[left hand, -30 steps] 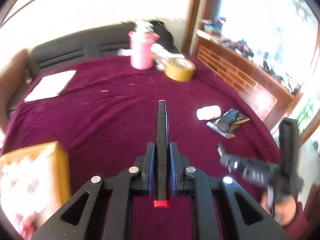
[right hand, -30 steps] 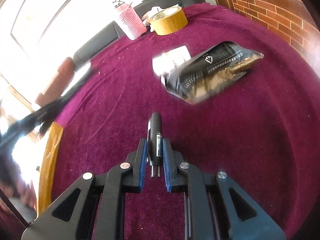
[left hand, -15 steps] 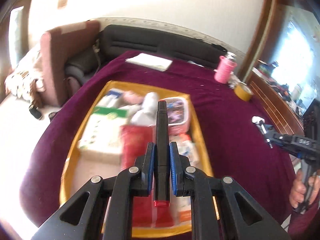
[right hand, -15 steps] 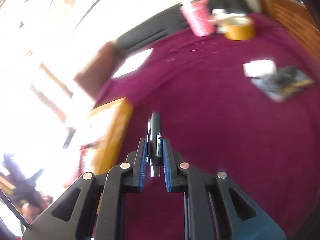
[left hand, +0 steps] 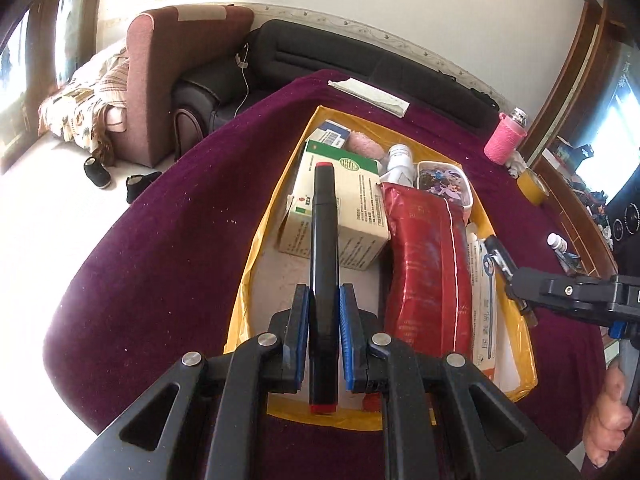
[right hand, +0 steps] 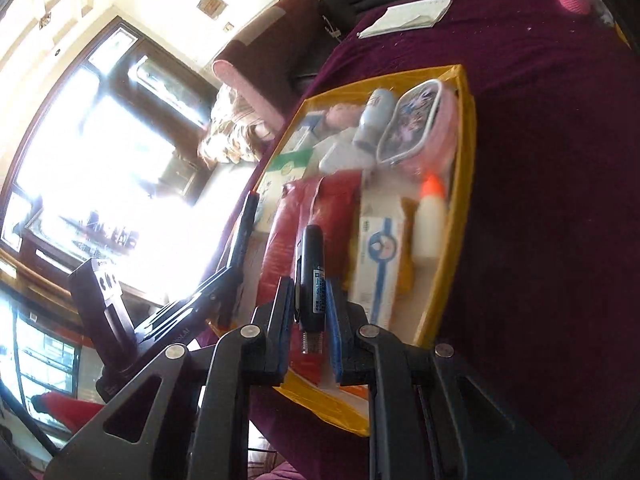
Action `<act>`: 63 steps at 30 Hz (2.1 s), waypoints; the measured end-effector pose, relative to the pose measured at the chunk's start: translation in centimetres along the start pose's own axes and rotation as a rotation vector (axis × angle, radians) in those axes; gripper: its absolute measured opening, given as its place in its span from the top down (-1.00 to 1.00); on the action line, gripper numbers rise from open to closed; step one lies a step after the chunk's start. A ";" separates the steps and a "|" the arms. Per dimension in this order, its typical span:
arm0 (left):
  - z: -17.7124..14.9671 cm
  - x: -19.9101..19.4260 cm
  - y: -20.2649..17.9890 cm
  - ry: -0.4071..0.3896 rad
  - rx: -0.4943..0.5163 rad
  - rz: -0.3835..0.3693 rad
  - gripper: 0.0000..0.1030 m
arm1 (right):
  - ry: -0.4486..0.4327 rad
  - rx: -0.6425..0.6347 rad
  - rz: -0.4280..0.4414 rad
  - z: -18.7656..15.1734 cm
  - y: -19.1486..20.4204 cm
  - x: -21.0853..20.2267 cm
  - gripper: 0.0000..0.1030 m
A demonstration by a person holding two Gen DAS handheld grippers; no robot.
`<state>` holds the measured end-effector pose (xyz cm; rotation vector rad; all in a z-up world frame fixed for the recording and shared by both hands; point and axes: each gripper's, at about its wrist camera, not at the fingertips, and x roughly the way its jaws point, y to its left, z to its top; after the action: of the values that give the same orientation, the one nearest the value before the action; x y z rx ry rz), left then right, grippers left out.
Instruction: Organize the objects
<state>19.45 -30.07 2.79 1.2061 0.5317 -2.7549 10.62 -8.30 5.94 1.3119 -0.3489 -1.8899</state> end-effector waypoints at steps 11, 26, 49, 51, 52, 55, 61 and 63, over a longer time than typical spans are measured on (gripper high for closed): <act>-0.1 -2.2 1.4 -0.008 0.016 -0.065 0.61 | 0.122 -0.045 -0.003 1.7 5.1 7.6 0.74; 0.3 -5.5 -0.1 -0.206 0.128 0.027 -0.22 | -0.067 -0.230 -0.329 2.5 7.8 5.3 0.09; 1.7 -10.5 -3.3 -0.401 -0.059 -0.033 -0.98 | -0.325 -0.422 -0.706 -1.1 4.5 -2.8 -0.14; 1.6 -10.0 -3.3 -0.380 -0.076 -0.038 -0.98 | -0.344 -0.441 -0.713 -1.5 4.5 -3.1 -0.17; 1.6 -9.8 -3.4 -0.374 -0.075 -0.018 -0.98 | -0.351 -0.451 -0.719 -1.7 4.5 -3.3 -0.17; 1.0 -9.7 -3.8 -0.368 -0.058 0.035 -0.98 | -0.355 -0.462 -0.719 -2.0 4.3 -3.4 -0.17; 0.7 -9.0 -4.5 -0.337 -0.026 0.054 -0.98 | -0.353 -0.464 -0.714 -2.3 3.9 -3.4 -0.17; 0.4 -8.5 -4.5 -0.311 -0.021 0.099 -0.98 | -0.354 -0.469 -0.717 -2.4 4.0 -3.3 -0.17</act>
<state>24.01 -26.48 10.48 0.7540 0.4531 -2.7668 14.97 -7.95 9.57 0.8255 0.4401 -2.5956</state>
